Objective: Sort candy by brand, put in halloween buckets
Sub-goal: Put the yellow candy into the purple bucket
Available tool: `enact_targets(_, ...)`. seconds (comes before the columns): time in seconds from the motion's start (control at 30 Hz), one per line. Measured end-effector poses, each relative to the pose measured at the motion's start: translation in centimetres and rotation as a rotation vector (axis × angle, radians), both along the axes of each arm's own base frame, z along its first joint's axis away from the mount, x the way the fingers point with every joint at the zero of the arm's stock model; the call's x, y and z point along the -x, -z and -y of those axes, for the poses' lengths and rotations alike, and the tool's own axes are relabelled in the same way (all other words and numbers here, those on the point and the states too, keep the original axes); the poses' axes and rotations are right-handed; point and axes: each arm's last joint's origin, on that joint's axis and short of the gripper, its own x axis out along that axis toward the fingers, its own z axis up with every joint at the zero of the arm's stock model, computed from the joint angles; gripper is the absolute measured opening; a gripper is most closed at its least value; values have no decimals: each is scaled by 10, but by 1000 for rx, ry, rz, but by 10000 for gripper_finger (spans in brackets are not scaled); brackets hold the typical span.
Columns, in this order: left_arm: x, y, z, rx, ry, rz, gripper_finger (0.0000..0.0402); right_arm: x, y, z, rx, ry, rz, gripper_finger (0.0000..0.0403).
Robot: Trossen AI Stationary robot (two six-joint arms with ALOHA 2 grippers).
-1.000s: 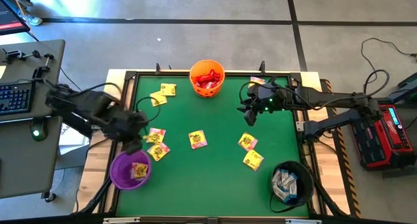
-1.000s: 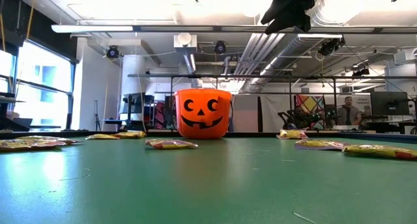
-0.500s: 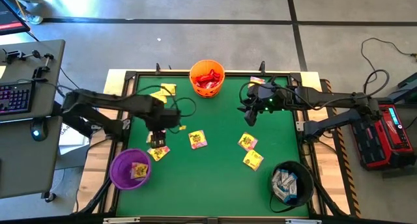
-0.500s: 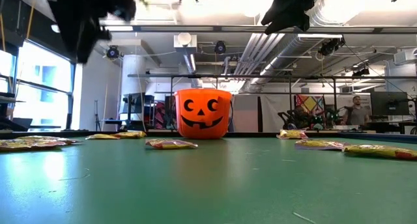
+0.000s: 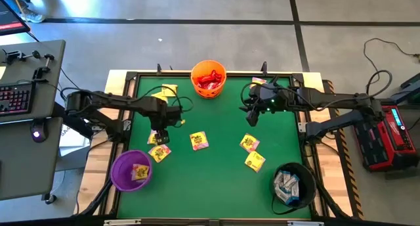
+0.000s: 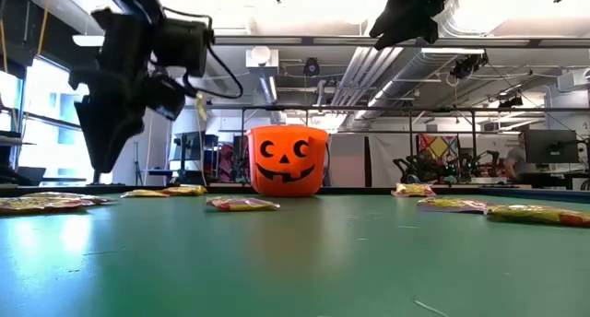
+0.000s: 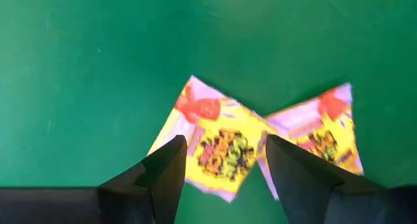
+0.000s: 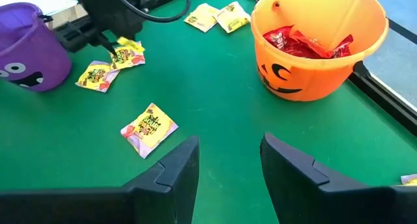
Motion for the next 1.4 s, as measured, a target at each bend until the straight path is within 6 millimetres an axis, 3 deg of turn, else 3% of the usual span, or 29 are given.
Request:
enact_targets(0.37, 6, 24, -9, -16, -37, 23, 200, 0, 0, 1, 13, 17, -1, 151)
enact_targets(0.67, -1, 49, -12, -24, -37, -82, 199, 0, 0, 1, 13, 17, 0, 151)
enact_targets(0.83, -1, 53, -12, -27, -50, -113, 169, 0, 0, 1, 13, 17, 0, 151)
enact_targets(1.13, -1, 41, -13, -53, -29, -57, 11, 0, 0, 1, 13, 18, 0, 151)
enact_targets(1.3, -15, 18, -15, -45, 33, -26, 5, 0, 0, 2, 28, 32, -2, 151)
enact_targets(1.4, -25, -6, -16, -42, 81, -9, 1, 1, 0, 4, 34, 43, -3, 151)
